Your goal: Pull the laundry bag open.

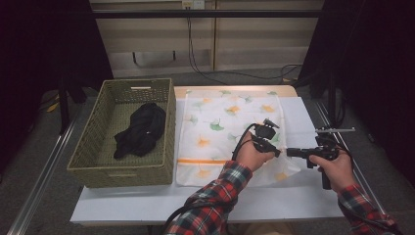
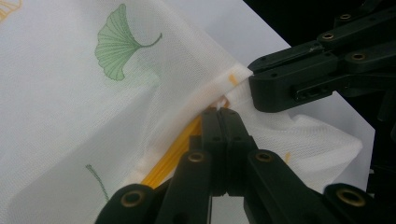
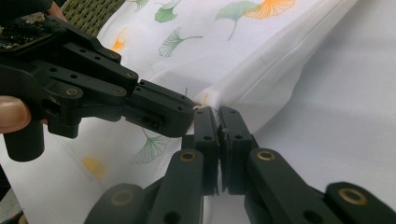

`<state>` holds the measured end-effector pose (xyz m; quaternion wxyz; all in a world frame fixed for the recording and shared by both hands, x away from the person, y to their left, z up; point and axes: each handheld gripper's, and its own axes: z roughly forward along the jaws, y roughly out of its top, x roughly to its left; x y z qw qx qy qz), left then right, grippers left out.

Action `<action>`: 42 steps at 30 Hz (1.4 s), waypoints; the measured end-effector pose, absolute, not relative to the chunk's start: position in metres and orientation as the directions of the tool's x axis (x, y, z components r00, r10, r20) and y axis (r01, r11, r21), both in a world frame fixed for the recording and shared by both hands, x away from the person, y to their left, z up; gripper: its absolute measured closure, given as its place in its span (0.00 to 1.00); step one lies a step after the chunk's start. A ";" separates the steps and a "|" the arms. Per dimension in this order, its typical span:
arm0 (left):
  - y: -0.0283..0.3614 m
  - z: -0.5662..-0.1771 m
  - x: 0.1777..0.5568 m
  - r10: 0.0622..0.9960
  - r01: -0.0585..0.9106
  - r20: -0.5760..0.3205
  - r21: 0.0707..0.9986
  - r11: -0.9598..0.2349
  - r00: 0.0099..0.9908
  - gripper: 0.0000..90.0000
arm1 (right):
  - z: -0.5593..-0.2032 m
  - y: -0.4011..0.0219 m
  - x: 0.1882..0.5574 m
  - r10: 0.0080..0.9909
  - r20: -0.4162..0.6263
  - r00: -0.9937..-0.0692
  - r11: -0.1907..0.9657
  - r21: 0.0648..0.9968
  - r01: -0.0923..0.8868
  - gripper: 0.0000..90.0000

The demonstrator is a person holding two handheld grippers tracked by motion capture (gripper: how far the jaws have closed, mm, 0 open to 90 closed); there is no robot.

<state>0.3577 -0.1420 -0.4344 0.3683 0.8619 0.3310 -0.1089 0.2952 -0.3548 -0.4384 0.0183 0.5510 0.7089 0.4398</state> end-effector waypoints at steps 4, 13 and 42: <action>-0.142 -0.433 0.357 0.499 0.645 -0.416 0.564 -0.515 0.761 1.00 | -0.438 -0.354 0.295 0.796 0.465 -0.387 0.001 0.639 0.770 0.97; -0.140 -0.433 0.357 0.509 0.665 -0.432 0.551 -0.505 0.745 1.00 | -0.438 -0.353 0.295 0.798 0.456 -0.394 0.013 0.640 0.768 0.97; -0.128 -0.428 0.362 0.520 0.693 -0.459 0.512 -0.508 0.721 1.00 | -0.437 -0.358 0.295 0.798 0.464 -0.384 -0.003 0.640 0.768 0.97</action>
